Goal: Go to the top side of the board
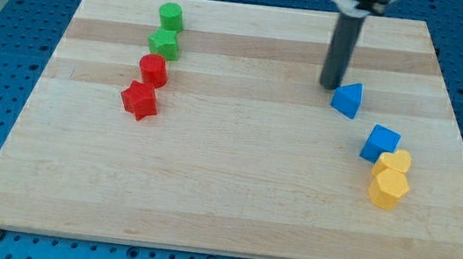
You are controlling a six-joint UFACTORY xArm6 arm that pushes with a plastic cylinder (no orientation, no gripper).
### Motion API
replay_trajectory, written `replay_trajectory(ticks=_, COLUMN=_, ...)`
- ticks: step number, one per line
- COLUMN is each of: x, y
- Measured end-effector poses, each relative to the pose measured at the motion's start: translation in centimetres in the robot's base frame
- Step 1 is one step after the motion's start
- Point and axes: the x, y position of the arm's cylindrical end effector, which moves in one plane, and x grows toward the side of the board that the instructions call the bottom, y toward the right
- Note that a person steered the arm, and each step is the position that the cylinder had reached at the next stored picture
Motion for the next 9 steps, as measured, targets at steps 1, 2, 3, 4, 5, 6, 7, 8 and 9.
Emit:
replay_trajectory(ticks=1, x=3.5, y=1.2)
replay_trajectory(ticks=2, x=5.5, y=-3.3)
replay_trajectory(ticks=3, x=10.7, y=-5.1)
replay_trajectory(ticks=4, x=10.4, y=-5.9)
replay_trajectory(ticks=5, x=7.3, y=-5.9)
replay_trajectory(ticks=6, x=3.4, y=-6.1)
replay_trajectory(ticks=7, x=0.6, y=-6.1)
replay_trajectory(ticks=8, x=-2.2, y=-7.3)
replay_trajectory(ticks=9, x=-5.0, y=-7.7)
